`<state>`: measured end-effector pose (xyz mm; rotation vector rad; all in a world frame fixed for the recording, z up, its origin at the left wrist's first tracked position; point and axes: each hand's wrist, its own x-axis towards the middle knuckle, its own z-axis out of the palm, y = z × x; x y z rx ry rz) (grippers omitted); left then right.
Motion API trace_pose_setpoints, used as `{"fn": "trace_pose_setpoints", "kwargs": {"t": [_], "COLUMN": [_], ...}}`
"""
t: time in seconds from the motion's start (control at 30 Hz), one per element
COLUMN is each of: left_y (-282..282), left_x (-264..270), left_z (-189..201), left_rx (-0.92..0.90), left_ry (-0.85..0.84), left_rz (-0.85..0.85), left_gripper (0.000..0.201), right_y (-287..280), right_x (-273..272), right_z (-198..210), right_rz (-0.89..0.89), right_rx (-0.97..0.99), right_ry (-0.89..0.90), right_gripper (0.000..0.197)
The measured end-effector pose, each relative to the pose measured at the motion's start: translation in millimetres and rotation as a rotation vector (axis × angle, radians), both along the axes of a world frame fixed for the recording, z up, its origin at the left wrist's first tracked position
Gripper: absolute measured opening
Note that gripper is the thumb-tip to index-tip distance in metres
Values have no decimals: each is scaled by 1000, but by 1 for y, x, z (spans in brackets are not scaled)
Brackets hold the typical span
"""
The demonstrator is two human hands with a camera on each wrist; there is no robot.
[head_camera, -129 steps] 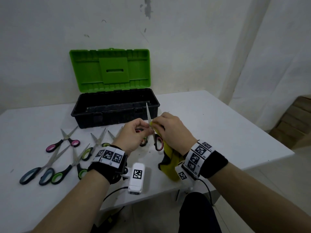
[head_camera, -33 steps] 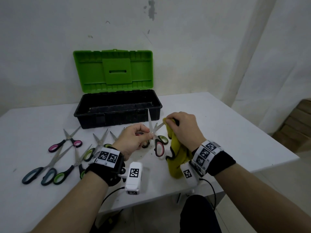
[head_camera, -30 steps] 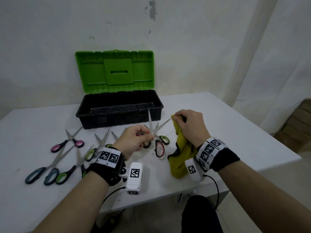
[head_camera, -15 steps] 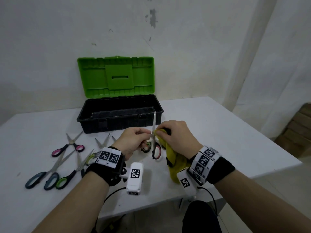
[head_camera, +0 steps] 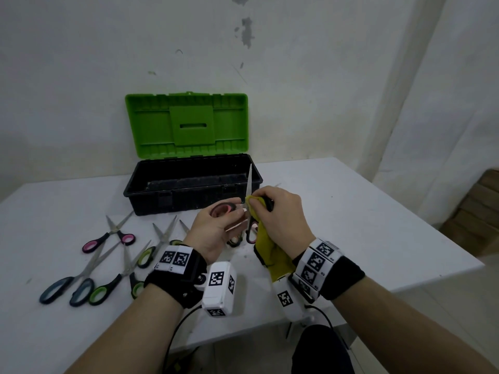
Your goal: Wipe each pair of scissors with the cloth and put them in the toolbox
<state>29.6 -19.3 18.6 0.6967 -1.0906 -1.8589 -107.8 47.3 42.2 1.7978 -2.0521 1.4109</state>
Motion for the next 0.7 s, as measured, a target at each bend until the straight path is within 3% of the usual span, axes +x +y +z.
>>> {"fn": "trace_pose_setpoints", "kwargs": {"t": [0.17,0.3,0.37,0.6,0.7], "left_y": [1,3,4,-3,-2], "left_x": [-2,-5,-8,-4,-5], "left_z": [4,2,1,-5,-6], "left_rx": [68,37,35,-57,-134], "left_ry": [44,-30,-70,-247,-319], "left_rz": [37,23,62,163,155], "left_gripper": [11,26,24,23,23], "right_y": [0,1,4,22,22], "right_x": [4,8,8,-24,-26], "right_z": [-1,-2,-2,28,37], "right_rz": [-4,17,23,-53,11], "right_rx": [-23,-3,34,24,121], "right_ry": [-37,-48,-66,-440,-344], "right_gripper": [9,8,8,8,11]}}
